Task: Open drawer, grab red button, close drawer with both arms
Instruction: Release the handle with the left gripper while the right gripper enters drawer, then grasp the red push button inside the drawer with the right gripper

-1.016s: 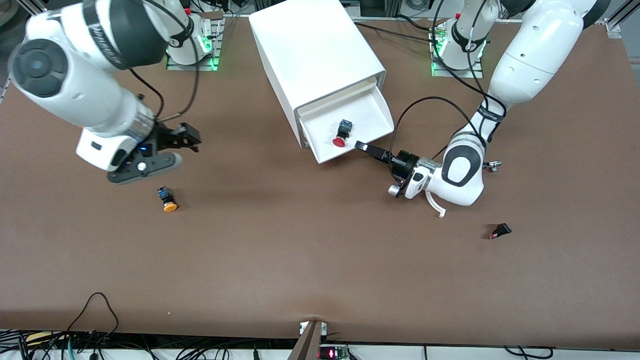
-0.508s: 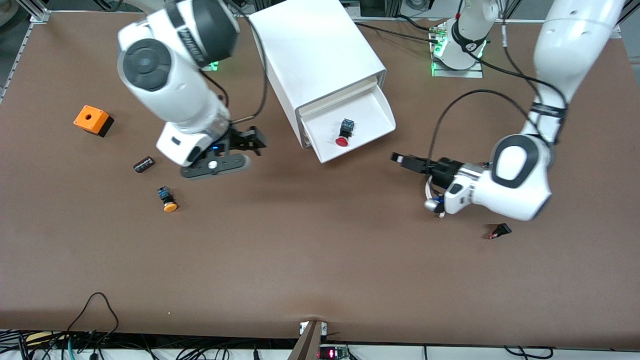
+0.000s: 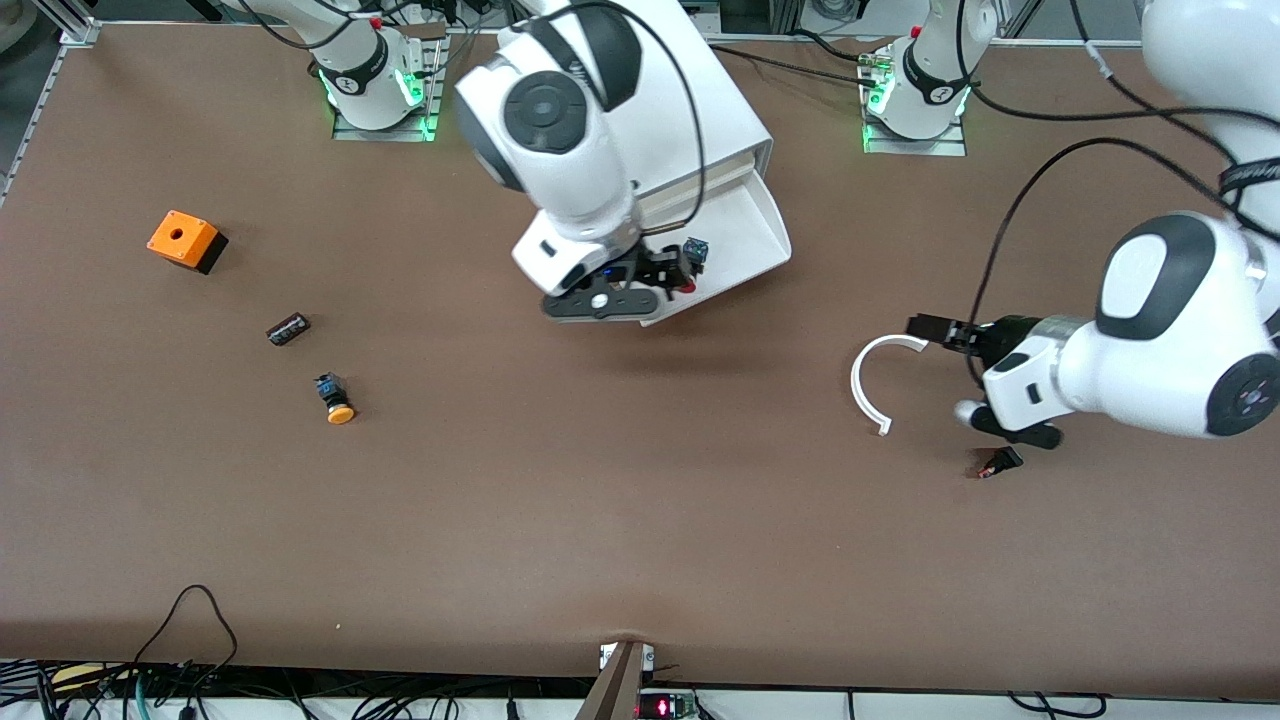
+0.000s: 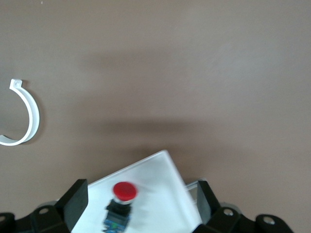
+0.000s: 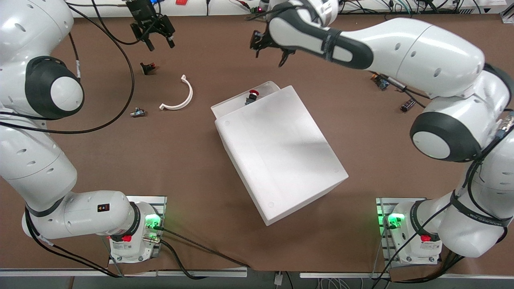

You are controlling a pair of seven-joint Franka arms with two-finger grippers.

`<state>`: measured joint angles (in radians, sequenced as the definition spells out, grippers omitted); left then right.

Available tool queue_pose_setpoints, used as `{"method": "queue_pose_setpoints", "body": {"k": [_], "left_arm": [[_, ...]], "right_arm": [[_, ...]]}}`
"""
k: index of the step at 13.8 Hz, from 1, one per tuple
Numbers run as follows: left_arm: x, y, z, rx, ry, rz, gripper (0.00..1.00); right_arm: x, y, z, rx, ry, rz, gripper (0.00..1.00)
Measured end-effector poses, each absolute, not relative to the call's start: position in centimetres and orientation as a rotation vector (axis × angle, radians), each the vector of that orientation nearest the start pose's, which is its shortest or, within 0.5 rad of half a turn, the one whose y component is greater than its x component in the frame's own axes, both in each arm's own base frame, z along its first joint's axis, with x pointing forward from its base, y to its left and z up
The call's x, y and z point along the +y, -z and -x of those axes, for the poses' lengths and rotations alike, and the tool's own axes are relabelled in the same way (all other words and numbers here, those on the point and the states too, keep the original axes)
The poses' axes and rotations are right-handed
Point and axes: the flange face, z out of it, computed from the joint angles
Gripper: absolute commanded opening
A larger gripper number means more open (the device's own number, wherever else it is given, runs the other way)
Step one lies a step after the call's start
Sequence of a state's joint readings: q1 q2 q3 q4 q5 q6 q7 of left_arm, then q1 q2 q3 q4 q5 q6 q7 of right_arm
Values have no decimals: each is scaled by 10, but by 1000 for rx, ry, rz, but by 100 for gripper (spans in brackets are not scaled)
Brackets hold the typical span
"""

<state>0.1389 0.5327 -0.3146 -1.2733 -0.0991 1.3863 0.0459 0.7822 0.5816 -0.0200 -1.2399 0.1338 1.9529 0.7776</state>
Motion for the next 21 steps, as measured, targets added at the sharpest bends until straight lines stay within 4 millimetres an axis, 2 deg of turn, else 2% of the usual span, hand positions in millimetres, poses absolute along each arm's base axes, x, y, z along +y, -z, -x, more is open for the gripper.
{"method": "queue_pose_setpoints", "body": {"k": [3,6,9,11,13,14,15,17,18,19,20,21], "left_arm": [[-66,-469,-653,342,-516,3086,100],[-68,-482,-661,368,-374,2986,100],[-86,-481,-659,406,-378,2961,100],[-95,-479,-655,404,-401,2950,100],[-88,-477,-656,385,-414,2950,100],[-83,-477,-656,373,-417,2951,100],[-80,-476,-657,366,-419,2952,100],[-79,-476,-657,364,-421,2953,100],[-79,-475,-657,364,-422,2952,100],[-79,-475,-657,364,-422,2952,100],[-79,-475,-657,365,-422,2952,100],[-79,-475,-657,365,-422,2953,100]], "right_arm": [[563,-410,-495,149,48,2983,99],[588,-377,-479,158,45,3020,97],[598,-357,-470,188,28,3040,93],[604,-352,-462,206,20,3046,77],[607,-351,-458,206,21,3052,74],[606,-350,-457,208,16,3061,69],[605,-348,-457,211,11,3070,68],[604,-339,-454,209,-4,3088,75],[604,-333,-450,202,-13,3100,74],[606,-327,-446,196,-20,3109,69],[607,-323,-443,192,-25,3117,55],[608,-321,-440,188,-27,3121,35]]}}
